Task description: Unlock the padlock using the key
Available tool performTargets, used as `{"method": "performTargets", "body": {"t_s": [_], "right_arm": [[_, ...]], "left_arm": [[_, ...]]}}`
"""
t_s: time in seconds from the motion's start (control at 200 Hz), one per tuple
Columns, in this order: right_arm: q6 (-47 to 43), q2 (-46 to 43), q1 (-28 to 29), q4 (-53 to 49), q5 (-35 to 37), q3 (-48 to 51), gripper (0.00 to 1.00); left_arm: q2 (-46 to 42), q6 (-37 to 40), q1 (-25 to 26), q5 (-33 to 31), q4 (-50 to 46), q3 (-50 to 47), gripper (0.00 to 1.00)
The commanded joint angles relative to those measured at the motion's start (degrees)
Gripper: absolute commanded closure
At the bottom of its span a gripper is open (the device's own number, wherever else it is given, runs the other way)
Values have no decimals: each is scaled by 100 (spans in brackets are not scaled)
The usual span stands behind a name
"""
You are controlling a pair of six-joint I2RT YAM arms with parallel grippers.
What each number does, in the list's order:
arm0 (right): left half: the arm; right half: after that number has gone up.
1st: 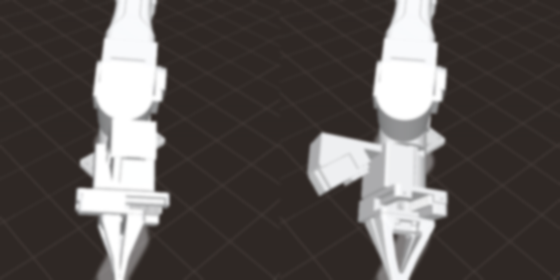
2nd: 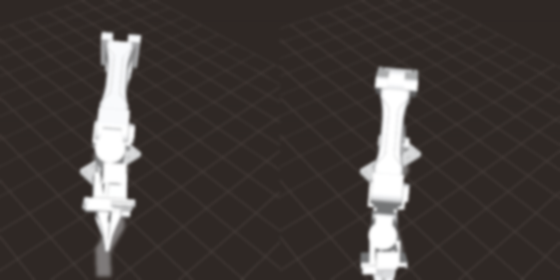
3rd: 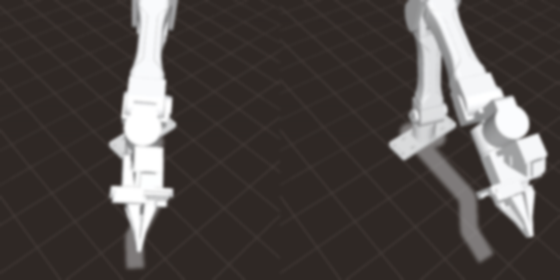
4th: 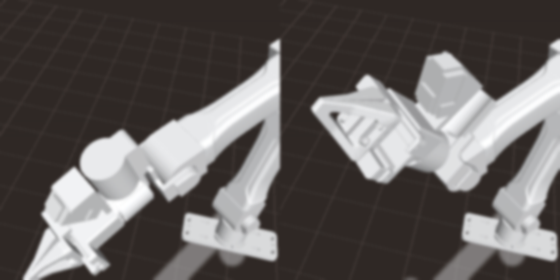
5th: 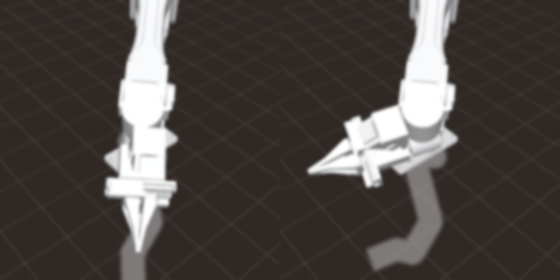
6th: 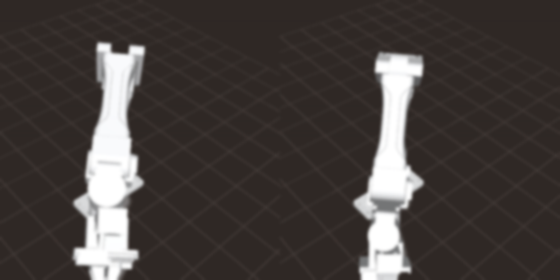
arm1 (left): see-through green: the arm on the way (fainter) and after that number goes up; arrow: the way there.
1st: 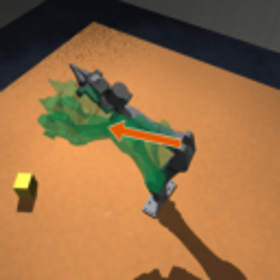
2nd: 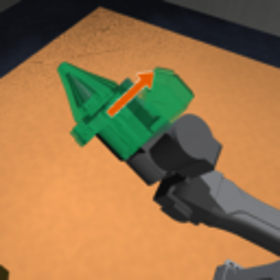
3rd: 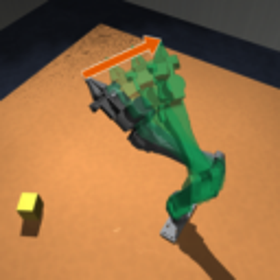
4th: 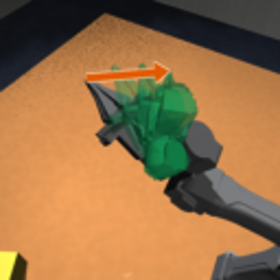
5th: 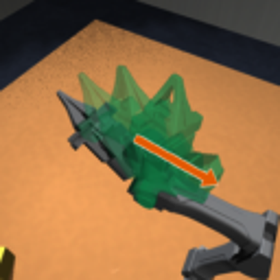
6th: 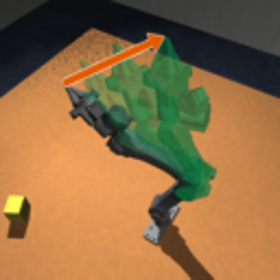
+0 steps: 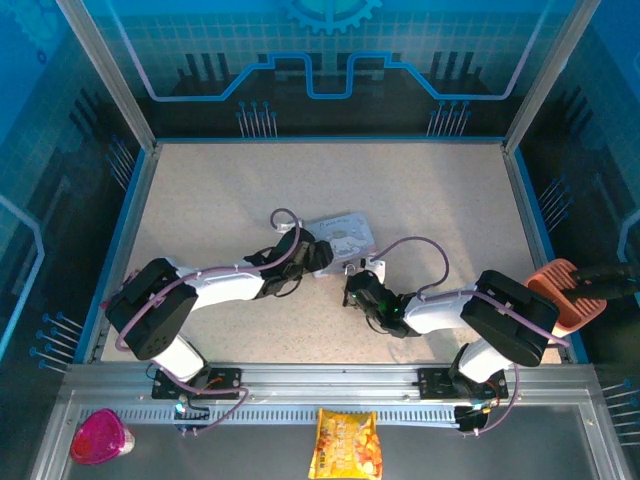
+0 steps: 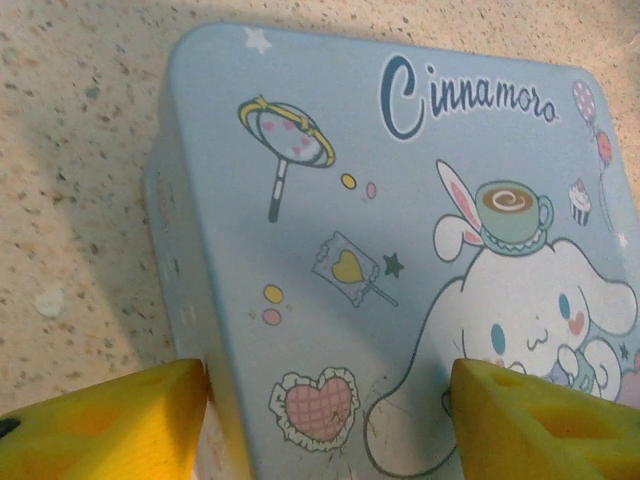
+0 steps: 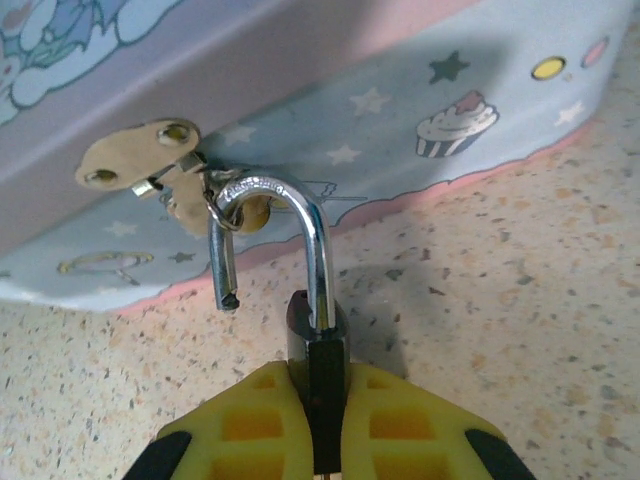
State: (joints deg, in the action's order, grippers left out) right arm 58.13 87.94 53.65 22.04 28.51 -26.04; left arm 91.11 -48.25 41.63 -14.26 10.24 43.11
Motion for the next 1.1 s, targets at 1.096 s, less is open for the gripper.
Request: {"method": "performTargets", "body": {"t_s": [1.096], "right_arm": [[1450,-373,-1265,-896,-611,-720,100]], "left_arm": [[669,-275,505,-100,-936,261,36]]}}
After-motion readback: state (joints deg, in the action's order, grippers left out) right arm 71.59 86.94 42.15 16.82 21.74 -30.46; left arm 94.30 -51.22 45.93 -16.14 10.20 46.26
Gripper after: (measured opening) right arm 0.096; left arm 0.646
